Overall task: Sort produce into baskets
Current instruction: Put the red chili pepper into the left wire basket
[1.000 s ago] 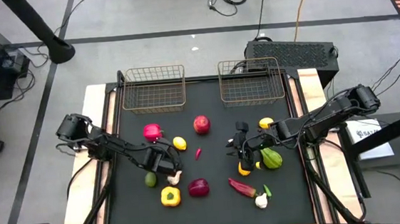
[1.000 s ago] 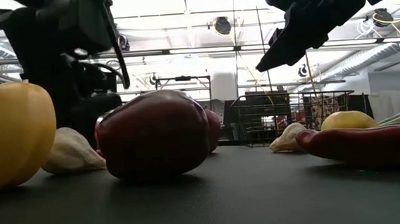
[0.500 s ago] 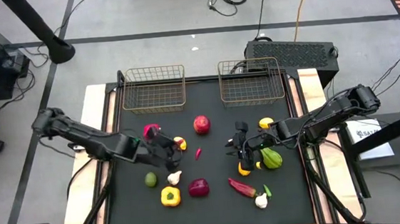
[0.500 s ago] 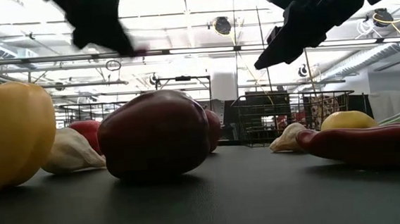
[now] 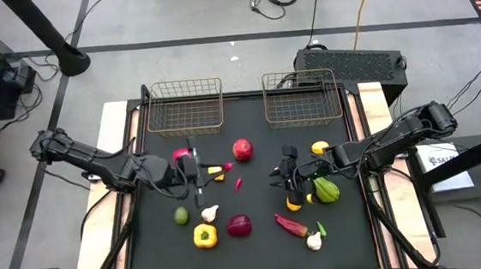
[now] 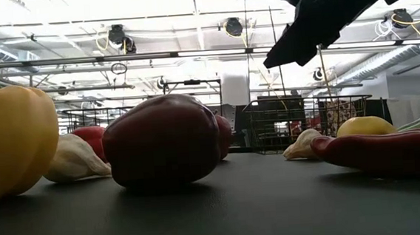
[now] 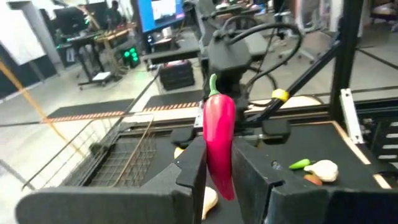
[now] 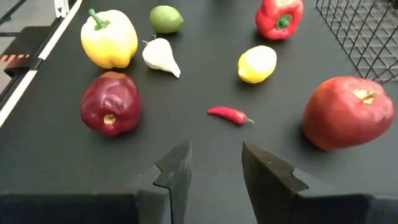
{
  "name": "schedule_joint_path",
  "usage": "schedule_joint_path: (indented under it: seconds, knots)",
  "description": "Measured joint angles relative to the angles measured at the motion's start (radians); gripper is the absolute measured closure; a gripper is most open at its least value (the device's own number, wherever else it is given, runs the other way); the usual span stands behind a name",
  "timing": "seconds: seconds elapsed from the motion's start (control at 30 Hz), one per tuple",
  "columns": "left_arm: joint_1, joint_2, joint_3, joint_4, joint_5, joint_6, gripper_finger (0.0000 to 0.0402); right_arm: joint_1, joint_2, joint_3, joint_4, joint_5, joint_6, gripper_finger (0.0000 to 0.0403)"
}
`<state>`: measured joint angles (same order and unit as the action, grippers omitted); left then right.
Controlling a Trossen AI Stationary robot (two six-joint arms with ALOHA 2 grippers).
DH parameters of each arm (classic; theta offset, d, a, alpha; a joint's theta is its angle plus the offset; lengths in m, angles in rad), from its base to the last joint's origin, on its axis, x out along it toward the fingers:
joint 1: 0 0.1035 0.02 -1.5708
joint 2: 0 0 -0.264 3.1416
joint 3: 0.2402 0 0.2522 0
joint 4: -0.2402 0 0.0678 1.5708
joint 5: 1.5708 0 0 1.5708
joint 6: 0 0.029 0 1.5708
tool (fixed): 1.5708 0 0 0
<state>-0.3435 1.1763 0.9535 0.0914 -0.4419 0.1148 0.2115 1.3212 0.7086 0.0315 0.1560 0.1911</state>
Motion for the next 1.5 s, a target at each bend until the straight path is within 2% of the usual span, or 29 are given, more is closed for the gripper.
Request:
schedule_joint_path:
  seconds: [0.4, 0.53, 0.63, 0.8, 0.9, 1.0, 1.1, 1.2, 1.3, 1.37, 1.5]
  knots:
    - [0.024, 0.004, -0.005, -0.002, -0.005, -0.005, 0.0329, 0.009, 0.0, 0.0, -0.017, -0.006, 0.032, 0.0271]
    - [0.04, 0.004, -0.005, 0.002, -0.028, -0.086, 0.0329, 0.009, 0.0, 0.0, -0.016, -0.005, 0.01, 0.0271]
    - [0.058, 0.004, -0.005, 0.008, -0.1, -0.133, 0.0329, 0.009, 0.0, 0.0, -0.016, -0.005, 0.005, 0.0271]
    - [0.109, 0.011, -0.005, -0.021, -0.316, -0.078, 0.0329, 0.009, 0.0, 0.0, -0.014, -0.004, -0.001, 0.0271]
    - [0.19, 0.015, -0.005, -0.053, -0.432, 0.053, 0.0329, 0.009, 0.0, 0.0, -0.012, -0.004, -0.001, 0.0271]
    - [0.33, 0.021, -0.005, -0.07, -0.455, 0.103, 0.0329, 0.008, 0.0, 0.0, -0.012, -0.004, -0.007, 0.0271]
    - [0.49, 0.026, -0.005, -0.162, -0.338, 0.084, 0.0329, 0.008, 0.0, 0.0, -0.012, -0.003, -0.025, 0.0271]
    - [0.633, 0.047, -0.005, -0.275, -0.139, -0.014, 0.0329, 0.008, 0.0, 0.0, -0.013, -0.003, -0.032, 0.0271]
    - [0.732, 0.078, -0.005, -0.357, 0.059, -0.031, 0.0329, 0.008, 0.0, 0.0, -0.014, -0.003, -0.043, 0.0271]
    - [0.772, 0.101, -0.005, -0.39, 0.132, -0.031, 0.0329, 0.008, 0.0, 0.0, -0.016, -0.003, -0.048, 0.0271]
    - [0.826, 0.151, -0.005, -0.402, 0.208, -0.031, 0.0329, 0.008, 0.0, 0.0, -0.017, -0.003, -0.055, 0.0271]
